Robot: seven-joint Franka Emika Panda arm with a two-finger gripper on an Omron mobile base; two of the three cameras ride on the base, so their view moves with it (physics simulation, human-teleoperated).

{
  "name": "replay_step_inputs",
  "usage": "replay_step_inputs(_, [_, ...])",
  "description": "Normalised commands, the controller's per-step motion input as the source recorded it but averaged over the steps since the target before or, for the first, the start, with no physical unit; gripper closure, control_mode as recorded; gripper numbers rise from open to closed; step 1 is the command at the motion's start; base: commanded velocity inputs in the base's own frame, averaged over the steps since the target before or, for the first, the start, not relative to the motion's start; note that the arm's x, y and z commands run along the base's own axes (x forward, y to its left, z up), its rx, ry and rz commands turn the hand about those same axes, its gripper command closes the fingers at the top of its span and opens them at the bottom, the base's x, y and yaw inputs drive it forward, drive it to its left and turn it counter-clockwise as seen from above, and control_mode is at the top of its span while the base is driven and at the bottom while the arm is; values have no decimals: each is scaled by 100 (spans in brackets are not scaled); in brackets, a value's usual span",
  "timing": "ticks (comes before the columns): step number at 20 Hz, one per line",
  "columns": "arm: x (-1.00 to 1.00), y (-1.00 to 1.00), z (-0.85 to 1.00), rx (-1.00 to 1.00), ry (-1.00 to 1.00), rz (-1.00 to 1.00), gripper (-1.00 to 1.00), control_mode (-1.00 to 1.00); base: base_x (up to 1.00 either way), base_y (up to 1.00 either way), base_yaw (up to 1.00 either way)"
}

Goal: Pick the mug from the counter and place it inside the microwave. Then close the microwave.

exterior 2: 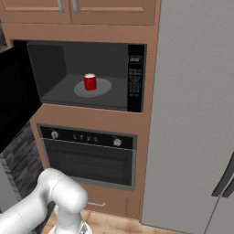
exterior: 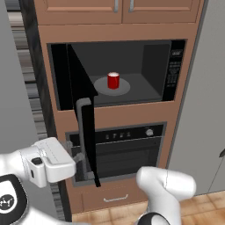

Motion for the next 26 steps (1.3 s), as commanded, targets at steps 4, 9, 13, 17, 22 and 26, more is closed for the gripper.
replay_step_inputs(4, [0, -1, 0, 0, 0, -1, -100, -100, 0, 0, 0])
replay_step_inputs(9, [0, -10, 0, 0, 0, 0, -100, -100, 0, 0, 0])
replay_step_inputs(13, [0, -14, 0, 0, 0, 0, -100, -100, 0, 0, 0])
replay_step_inputs(17, [0, -21, 0, 0, 1, 0, -100, -100, 0, 0, 0])
replay_step_inputs(22, [-3, -25, 0, 0, 3, 0, -100, -100, 0, 0, 0])
replay_step_inputs(26, [-7, -24, 0, 0, 5, 0, -100, -100, 0, 0, 0])
